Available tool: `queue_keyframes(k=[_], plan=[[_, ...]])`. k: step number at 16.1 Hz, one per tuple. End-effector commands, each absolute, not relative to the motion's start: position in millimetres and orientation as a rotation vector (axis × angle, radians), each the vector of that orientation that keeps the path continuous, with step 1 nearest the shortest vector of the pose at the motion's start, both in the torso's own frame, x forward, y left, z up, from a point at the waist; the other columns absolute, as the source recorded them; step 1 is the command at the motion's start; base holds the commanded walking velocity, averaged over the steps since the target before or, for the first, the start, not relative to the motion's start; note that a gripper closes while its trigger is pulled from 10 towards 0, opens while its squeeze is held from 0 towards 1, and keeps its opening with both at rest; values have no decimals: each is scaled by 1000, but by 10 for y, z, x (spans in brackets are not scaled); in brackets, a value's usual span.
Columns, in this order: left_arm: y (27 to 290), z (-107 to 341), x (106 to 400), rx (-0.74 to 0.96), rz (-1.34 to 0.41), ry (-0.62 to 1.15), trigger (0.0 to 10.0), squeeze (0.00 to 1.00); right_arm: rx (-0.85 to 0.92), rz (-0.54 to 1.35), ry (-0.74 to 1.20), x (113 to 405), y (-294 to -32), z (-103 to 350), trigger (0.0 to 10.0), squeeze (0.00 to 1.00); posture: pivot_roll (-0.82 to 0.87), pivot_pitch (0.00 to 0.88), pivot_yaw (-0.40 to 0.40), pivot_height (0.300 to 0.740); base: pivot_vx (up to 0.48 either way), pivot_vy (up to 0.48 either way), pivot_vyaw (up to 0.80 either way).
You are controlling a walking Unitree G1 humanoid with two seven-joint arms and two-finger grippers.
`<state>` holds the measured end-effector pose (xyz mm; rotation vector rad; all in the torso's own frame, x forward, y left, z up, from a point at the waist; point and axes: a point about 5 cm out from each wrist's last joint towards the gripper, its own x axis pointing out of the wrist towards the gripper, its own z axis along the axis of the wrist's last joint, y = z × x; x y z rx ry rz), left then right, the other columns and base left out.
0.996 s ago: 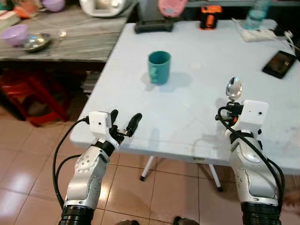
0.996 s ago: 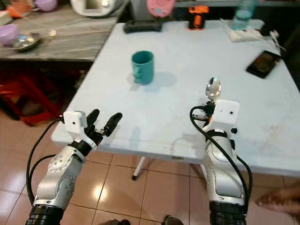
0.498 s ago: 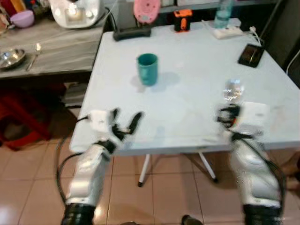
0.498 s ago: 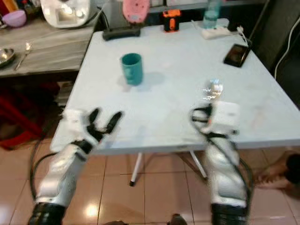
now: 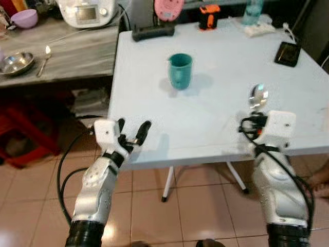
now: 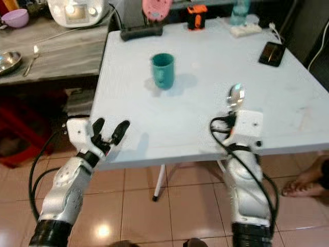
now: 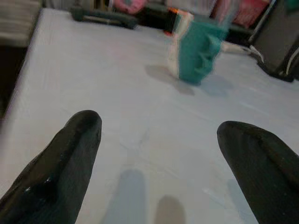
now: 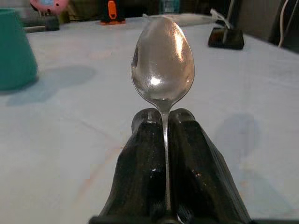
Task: Setting the table
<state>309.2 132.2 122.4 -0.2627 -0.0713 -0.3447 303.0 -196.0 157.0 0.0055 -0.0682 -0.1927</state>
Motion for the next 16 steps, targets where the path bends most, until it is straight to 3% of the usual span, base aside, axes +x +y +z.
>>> queue_keyframes(k=[1, 4, 16], plan=[[1447, 1163, 3080, -245, -289, -55, 10000, 0, 1, -153, -98, 3036, -1852, 1635, 10000, 0, -108, 125, 106, 740, 0, 319, 0], [1463, 1157, 3086, -242, -272, -55, 10000, 0, -7, -153, -98, 3035, -1856, 1628, 10000, 0, -108, 125, 106, 740, 0, 317, 0], [1501, 1135, 3106, -224, -245, -52, 10000, 0, -3, -140, -106, 3054, -1838, 1628, 10000, 0, -102, 117, 104, 740, 0, 325, 501]])
